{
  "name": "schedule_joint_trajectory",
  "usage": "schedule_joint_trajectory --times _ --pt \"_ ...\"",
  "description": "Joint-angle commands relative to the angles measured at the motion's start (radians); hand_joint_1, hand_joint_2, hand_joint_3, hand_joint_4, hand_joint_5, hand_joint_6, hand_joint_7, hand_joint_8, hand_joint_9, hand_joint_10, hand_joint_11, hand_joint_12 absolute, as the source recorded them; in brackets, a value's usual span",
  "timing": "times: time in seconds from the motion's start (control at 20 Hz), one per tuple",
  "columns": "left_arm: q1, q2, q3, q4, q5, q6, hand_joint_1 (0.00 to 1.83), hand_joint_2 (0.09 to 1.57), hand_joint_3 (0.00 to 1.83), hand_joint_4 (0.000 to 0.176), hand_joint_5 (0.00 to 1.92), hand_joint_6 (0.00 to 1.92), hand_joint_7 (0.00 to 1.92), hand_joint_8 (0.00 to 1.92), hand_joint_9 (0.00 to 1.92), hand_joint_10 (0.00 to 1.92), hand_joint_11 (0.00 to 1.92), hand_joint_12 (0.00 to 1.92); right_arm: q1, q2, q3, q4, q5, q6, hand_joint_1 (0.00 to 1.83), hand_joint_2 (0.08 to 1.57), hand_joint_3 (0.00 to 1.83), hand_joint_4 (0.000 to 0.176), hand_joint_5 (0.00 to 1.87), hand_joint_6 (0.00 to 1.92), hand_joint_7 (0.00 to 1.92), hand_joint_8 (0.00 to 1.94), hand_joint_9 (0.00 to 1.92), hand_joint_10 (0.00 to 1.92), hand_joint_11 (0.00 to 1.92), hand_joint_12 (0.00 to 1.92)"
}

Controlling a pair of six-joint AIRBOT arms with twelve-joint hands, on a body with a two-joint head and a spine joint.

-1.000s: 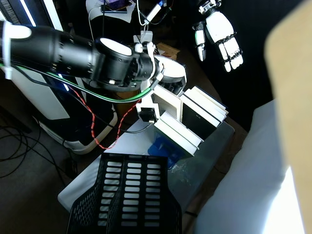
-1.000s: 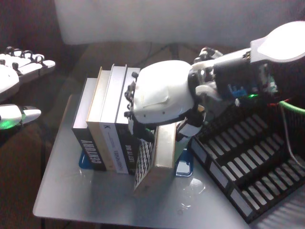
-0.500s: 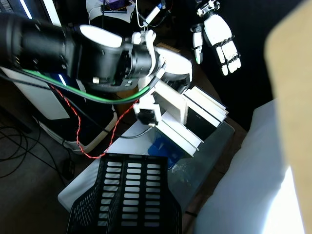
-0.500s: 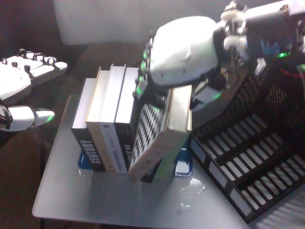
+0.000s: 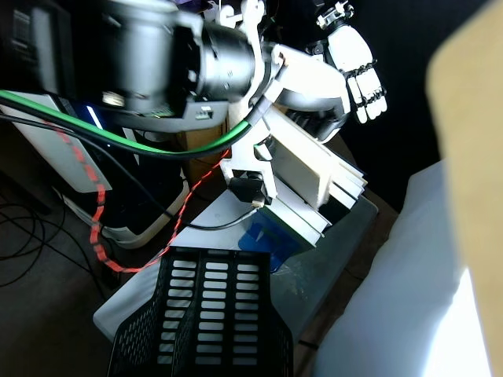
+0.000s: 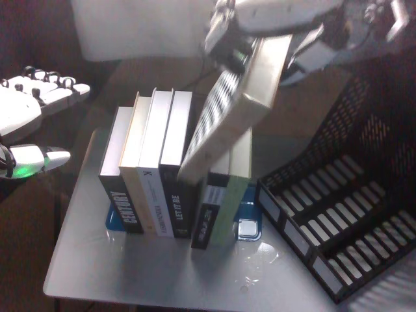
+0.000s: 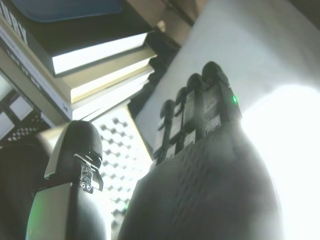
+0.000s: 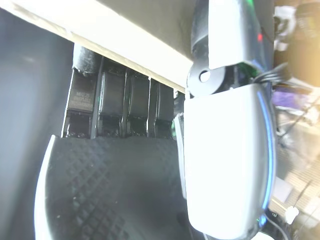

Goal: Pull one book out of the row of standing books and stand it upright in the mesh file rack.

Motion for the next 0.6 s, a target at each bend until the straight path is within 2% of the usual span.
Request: schedule_joint_trajectory --times 0.0,0.05,0.1,0.2,0.25,0.3,0.35,0.4,0.45,0.5,0.55 --pt "-0.011 0.009 0.008 -0.017 -0.108 -0.004 0.58 1.35 0.00 0.028 0.02 0.00 0.00 0.00 0.00 0.00 0.00 0.00 0.027 0.016 -0.006 0.029 -0.021 0.009 1.32 1.25 0.00 0.000 0.77 1.15 0.67 1.53 0.64 1.69 0.55 1.92" --pt "-0.012 0.009 0.008 -0.017 -0.107 -0.004 0.58 1.35 0.00 0.015 0.02 0.00 0.00 0.00 0.00 0.00 0.00 0.00 0.053 0.029 -0.009 0.007 -0.018 0.031 1.23 1.23 0.00 0.000 0.87 1.06 0.68 1.60 0.56 1.72 0.50 1.92" --pt "-0.014 0.008 0.008 -0.017 -0.107 -0.004 0.59 1.35 0.00 0.013 0.03 0.00 0.00 0.00 0.00 0.00 0.00 0.00 0.085 0.047 -0.009 -0.018 -0.013 0.067 1.21 1.24 0.00 0.000 0.81 1.04 0.73 1.65 0.75 1.90 0.72 1.92" --pt "-0.016 0.008 0.008 -0.016 -0.102 -0.004 0.60 1.35 0.00 0.015 0.03 0.00 0.00 0.00 0.00 0.00 0.00 0.00 0.127 0.072 -0.011 -0.044 -0.009 0.101 1.21 1.25 0.00 0.000 0.78 1.06 0.74 1.67 0.81 1.92 0.73 1.92" --pt "-0.016 0.009 0.008 -0.016 -0.101 -0.004 0.59 1.36 0.00 0.021 0.01 0.00 0.00 0.00 0.00 0.00 0.00 0.00 0.143 0.081 -0.013 -0.054 -0.010 0.106 1.21 1.23 0.00 0.000 0.76 1.14 0.82 1.53 0.92 1.85 0.84 1.92" --pt "-0.015 0.009 0.007 -0.016 -0.101 -0.004 0.59 1.36 0.00 0.021 0.01 0.00 0.00 0.00 0.00 0.00 0.00 0.00 0.172 0.099 -0.020 -0.060 -0.015 0.107 1.21 1.23 0.00 0.000 0.76 1.14 0.82 1.53 0.92 1.85 0.84 1.92" --pt "-0.016 0.009 0.006 -0.016 -0.101 -0.004 0.59 1.36 0.00 0.019 0.01 0.00 0.00 0.00 0.00 0.00 0.00 0.00 0.191 0.111 -0.027 -0.070 -0.021 0.108 1.22 1.24 0.00 0.000 0.73 1.15 0.82 1.56 1.01 1.82 0.91 1.92" --pt "-0.016 0.009 0.005 -0.016 -0.101 -0.004 0.60 1.36 0.00 0.011 0.02 0.00 0.00 0.00 0.00 0.00 0.00 0.00 0.216 0.126 -0.036 -0.082 -0.029 0.108 1.21 1.23 0.00 0.000 0.77 1.10 0.80 1.58 0.88 1.88 0.77 1.92" --pt "-0.015 0.009 0.005 -0.015 -0.101 -0.005 0.60 1.36 0.00 0.005 0.02 0.00 0.00 0.00 0.00 0.00 0.00 0.00 0.237 0.141 -0.047 -0.097 -0.039 0.108 1.19 1.23 0.00 0.000 0.80 1.14 0.78 1.52 0.73 1.75 0.56 1.92" --pt "-0.016 0.008 0.004 -0.014 -0.101 -0.006 0.60 1.36 0.00 0.005 0.02 0.00 0.00 0.00 0.00 0.00 0.00 0.00 0.251 0.158 -0.056 -0.107 -0.047 0.107 1.19 1.23 0.00 0.000 0.80 1.14 0.78 1.52 0.73 1.75 0.56 1.92" --pt "-0.016 0.007 0.004 -0.014 -0.100 -0.006 0.60 1.36 0.00 0.005 0.02 0.00 0.00 0.00 0.00 0.00 0.00 0.00 0.260 0.174 -0.065 -0.127 -0.053 0.121 1.32 1.21 0.00 0.000 0.76 1.20 0.82 1.35 0.74 1.57 0.47 1.92"
